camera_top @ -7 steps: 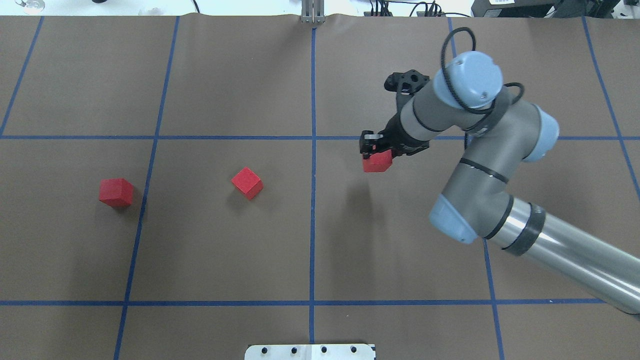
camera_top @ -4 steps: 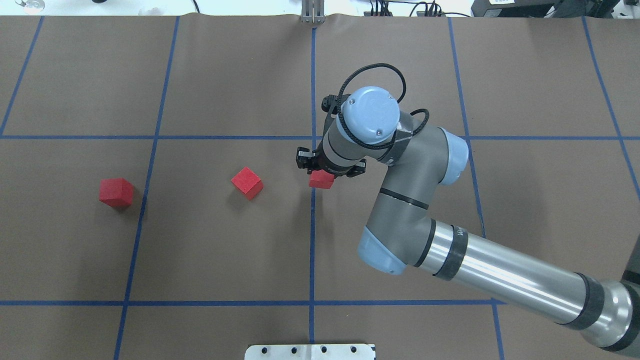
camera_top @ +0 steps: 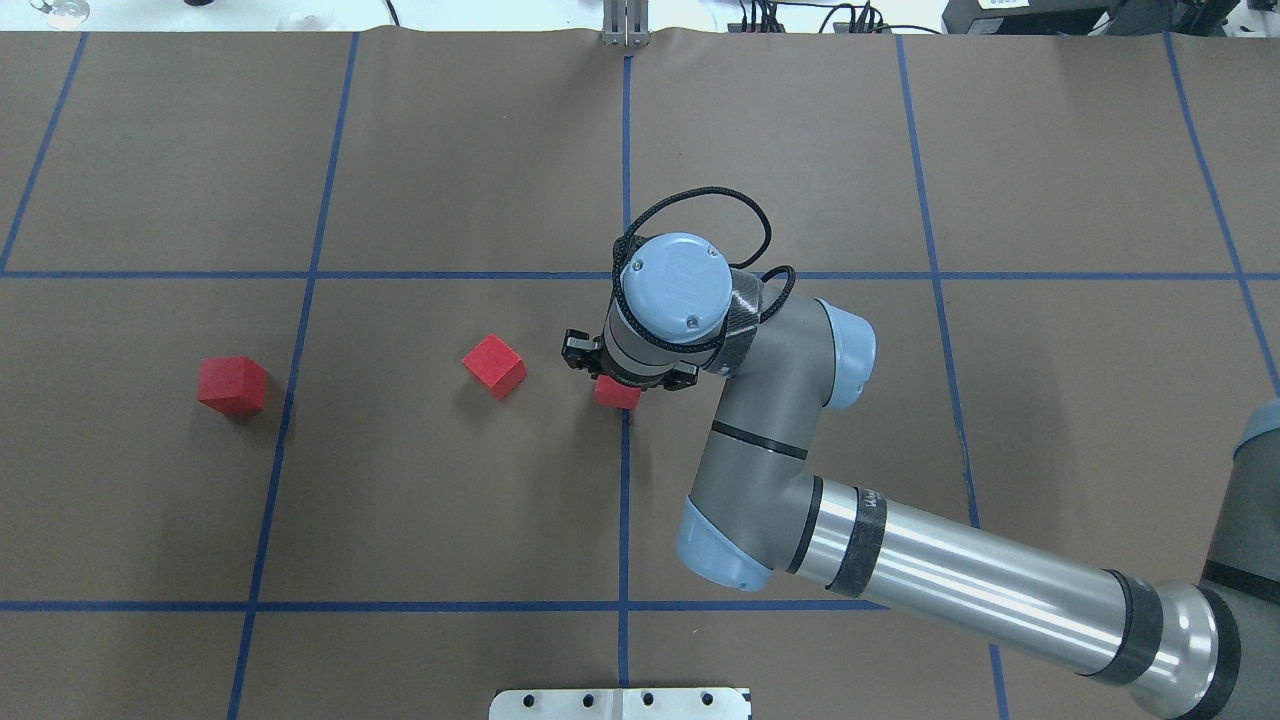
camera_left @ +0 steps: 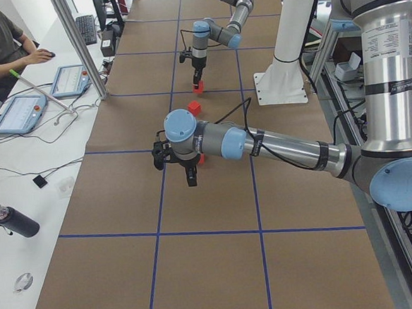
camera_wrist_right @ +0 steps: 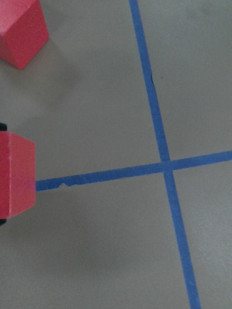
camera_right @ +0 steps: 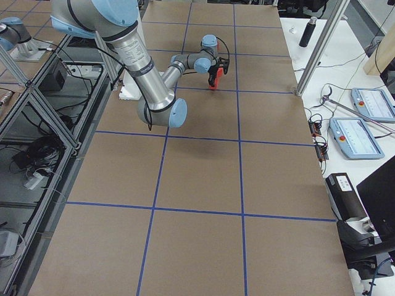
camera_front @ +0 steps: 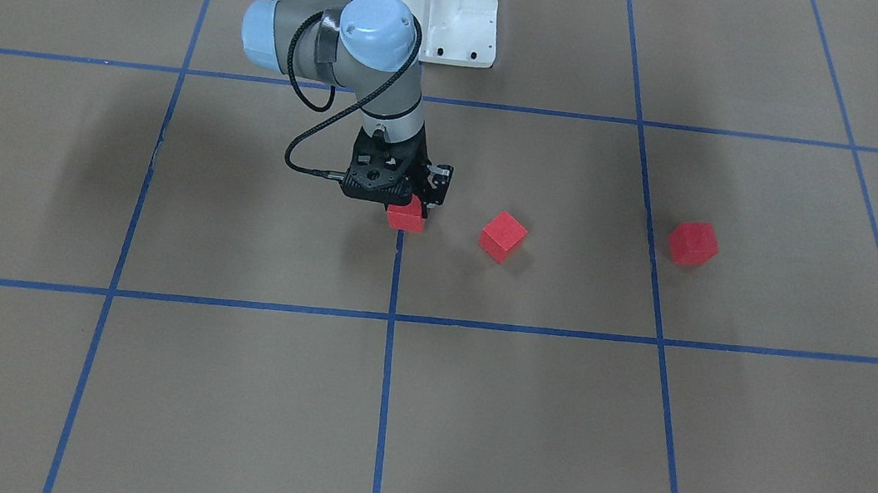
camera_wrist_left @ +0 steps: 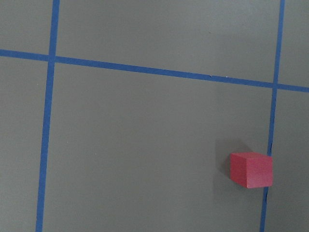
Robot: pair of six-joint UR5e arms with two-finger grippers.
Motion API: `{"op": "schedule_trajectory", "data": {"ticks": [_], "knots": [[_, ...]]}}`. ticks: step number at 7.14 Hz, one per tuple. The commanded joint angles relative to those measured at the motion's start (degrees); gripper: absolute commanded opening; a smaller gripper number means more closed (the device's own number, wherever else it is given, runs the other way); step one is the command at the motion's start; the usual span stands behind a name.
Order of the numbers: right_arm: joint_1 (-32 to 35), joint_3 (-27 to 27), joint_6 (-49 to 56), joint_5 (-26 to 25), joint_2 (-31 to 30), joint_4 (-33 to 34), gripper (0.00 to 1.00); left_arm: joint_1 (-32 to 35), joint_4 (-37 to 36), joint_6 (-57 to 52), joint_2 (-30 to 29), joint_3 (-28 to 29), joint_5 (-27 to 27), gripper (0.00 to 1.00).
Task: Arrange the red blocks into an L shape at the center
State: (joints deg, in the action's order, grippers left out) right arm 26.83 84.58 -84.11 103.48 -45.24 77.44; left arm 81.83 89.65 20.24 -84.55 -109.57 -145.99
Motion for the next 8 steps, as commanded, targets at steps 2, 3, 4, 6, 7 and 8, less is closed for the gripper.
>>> {"op": "schedule_trajectory", "data": {"ticks": [2,3,4,6,7,8], "knots": [[-0.2,-0.2,2.28,-0.12,-0.2,0.52,0.0,0.0,0.0,0.15,-0.09,-0.2,-0.09,1.0],[-0.38,-0.29,3.67,-0.12,-0.37,0.52,0.0,0.0,0.0,0.15,-0.09,-0.29,-0.09,1.0],[-0.47,-0.29,4.99,-0.21,-0.11,0.52,0.0,0.0,0.0,0.15,-0.09,-0.38,-0.09,1.0],[-0.55,-0.38,5.27,-0.12,-0.37,0.52,0.56,0.0,0.09,0.24,-0.09,-0.56,-0.09,1.0],[-0.99,-0.29,5.18,-1.69,-0.46,0.61,0.99,0.0,0.09,0.24,-0.09,-0.73,-0.09,1.0],[-1.6,-0.29,5.27,-2.22,-0.11,0.61,1.0,0.0,0.09,0.32,-0.09,-0.99,-0.18,1.0]]}}
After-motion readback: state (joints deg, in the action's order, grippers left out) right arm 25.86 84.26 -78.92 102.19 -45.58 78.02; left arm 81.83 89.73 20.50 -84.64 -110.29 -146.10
